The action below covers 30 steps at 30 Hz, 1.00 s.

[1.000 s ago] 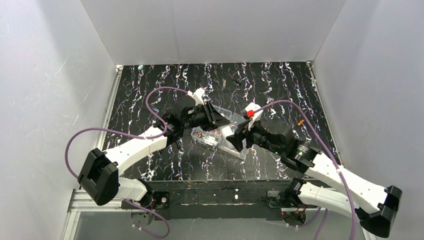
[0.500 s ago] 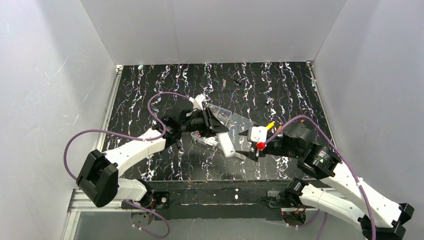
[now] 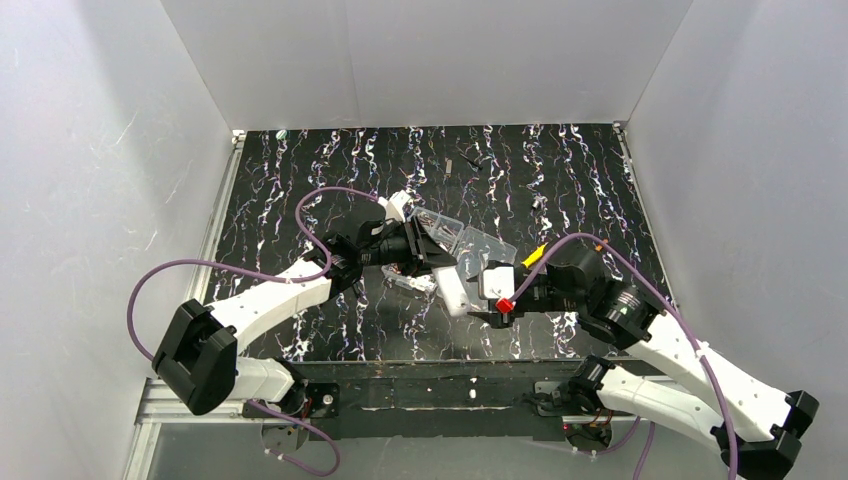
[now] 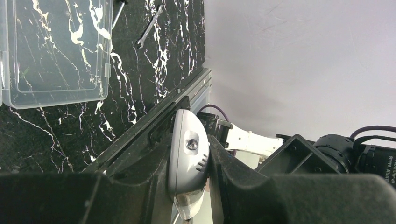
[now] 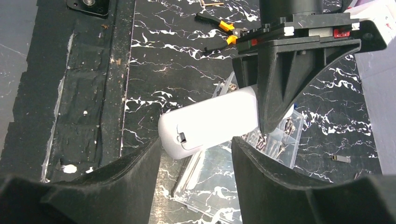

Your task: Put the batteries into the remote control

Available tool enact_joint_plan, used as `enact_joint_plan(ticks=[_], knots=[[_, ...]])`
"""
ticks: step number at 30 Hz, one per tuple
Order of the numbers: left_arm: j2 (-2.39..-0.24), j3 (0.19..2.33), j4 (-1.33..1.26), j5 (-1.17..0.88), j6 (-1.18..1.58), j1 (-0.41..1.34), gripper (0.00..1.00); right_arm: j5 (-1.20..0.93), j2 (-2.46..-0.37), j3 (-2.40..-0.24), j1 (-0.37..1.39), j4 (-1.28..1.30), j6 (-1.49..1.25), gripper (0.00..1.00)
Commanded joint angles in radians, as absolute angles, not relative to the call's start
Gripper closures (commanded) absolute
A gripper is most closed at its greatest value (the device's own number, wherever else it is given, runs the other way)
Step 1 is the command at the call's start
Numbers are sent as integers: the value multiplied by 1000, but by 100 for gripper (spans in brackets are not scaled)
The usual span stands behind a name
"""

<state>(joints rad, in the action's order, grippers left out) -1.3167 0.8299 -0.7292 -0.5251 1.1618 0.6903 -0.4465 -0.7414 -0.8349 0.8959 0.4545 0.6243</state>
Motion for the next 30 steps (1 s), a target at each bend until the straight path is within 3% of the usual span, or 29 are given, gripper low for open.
enact_joint_plan(ticks=[1, 30], knots=[[-1303, 828, -781, -576, 1184, 690, 100, -475, -759, -819, 890, 374, 651, 36], [-1307, 832, -773, -577, 1166, 690, 100, -379, -780, -788, 891, 311, 713, 40]])
